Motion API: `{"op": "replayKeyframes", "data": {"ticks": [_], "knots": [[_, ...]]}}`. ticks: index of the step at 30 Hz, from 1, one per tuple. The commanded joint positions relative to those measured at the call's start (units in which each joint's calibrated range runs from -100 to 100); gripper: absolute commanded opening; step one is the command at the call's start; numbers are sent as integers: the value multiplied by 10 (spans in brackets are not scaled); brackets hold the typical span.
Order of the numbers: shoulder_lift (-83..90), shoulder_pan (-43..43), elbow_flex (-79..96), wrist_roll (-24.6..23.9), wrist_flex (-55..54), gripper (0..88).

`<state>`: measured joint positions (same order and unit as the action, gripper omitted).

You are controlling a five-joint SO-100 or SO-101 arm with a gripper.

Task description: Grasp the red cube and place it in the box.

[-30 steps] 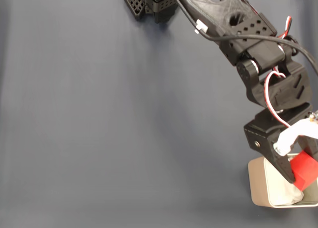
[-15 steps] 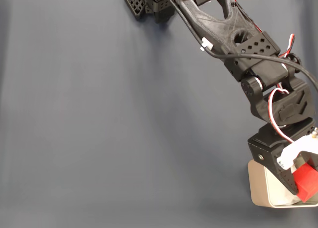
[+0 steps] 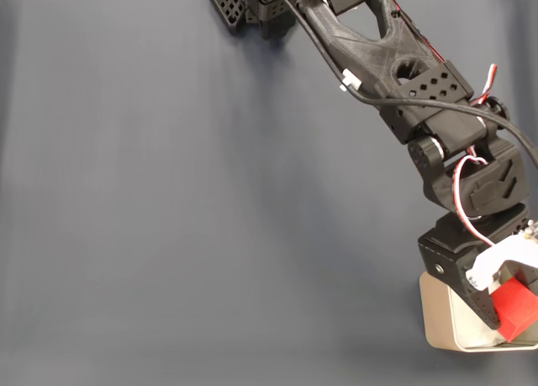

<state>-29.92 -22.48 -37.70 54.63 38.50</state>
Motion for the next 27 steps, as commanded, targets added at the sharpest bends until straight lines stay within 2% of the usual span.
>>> {"op": "replayKeyframes", "data": {"ticks": [1, 27], "knots": [[5, -9, -24, -3, -2, 40], [18, -15, 21, -18, -4, 39]]}}
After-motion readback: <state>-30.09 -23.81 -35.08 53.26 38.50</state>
